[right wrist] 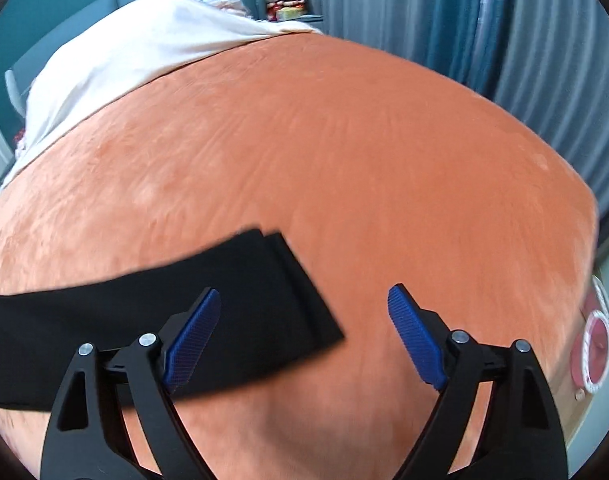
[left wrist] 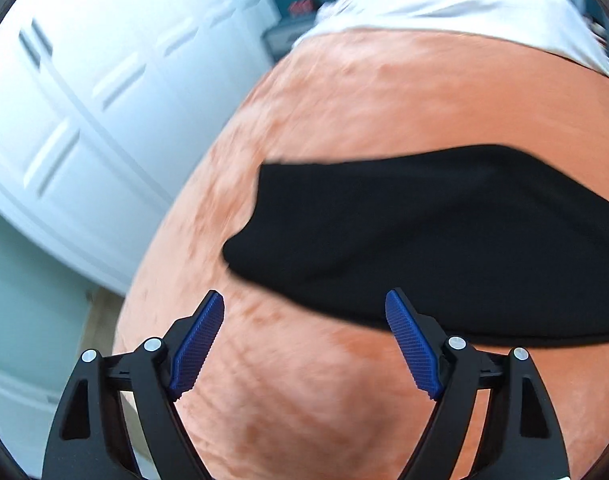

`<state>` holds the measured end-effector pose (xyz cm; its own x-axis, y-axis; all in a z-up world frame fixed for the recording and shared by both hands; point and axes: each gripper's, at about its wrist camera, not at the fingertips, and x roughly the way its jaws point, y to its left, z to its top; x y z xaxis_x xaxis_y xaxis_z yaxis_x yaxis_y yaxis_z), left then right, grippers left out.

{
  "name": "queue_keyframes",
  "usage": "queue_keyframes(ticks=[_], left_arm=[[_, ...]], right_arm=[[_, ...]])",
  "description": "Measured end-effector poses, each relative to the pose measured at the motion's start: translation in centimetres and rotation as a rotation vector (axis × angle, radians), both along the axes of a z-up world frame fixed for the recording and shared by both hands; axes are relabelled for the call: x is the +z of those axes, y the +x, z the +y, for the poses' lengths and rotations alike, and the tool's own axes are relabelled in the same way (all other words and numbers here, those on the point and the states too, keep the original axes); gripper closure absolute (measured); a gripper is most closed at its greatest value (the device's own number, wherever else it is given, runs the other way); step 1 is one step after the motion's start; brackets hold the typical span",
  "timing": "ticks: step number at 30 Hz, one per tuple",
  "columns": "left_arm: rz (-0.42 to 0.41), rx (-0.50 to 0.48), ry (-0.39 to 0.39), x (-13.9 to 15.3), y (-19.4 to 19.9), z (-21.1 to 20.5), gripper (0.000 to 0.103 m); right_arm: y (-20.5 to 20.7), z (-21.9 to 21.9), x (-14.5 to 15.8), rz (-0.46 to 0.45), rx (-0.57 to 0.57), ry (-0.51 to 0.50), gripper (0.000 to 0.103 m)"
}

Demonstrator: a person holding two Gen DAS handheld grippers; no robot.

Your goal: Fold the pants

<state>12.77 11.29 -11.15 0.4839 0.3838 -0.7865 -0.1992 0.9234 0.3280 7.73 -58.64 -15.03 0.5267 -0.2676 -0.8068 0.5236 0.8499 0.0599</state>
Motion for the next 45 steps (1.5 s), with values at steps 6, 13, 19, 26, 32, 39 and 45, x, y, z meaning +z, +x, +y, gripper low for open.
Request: queue_keyframes(ticks=[6,13,19,26,32,39,45], left_arm=[[-0.025,-0.128,0.03,0.8,0.2,-8.0,0.022],[-0.019,-0.258,0.125,0.2,-0.4,-13.7,0.02],[0.011,-0.28,0.126,-1.0,-1.1,-15.6,0.02],[0.026,-0.273,0.145,-1.7,-1.8,-16.1,0.018],[0.042,-0.24,0.159,-2.1,-1.6,-15.0,0.018],[0.044,-0.221,0.159,-2.2,-1.7,-14.2,0.018],[0.053,-0.201,0.165,-2.5,-2.0,-13.4,0.018]], right_arm=[[7.1,-0.7,-4.2,0.149,0.169,-0.003,0.091],[5.0,-6.1,-5.7,0.153,0.03,0.041,0.092],[2.5,-2.0,-2.9,0.024,0.191,0.005,0.019],[6.1,0.8,-5.3,0.155,0.304,-0.063,0.093],[5.5,-2.5,-5.7,0.127,0.231,-0.038,0.087],[3.3,-3.7,-4.9,0.06,0.181,0.126,0.024],[3.2,-1.4,-7.4,0.124,0.196,0.128,0.042]])
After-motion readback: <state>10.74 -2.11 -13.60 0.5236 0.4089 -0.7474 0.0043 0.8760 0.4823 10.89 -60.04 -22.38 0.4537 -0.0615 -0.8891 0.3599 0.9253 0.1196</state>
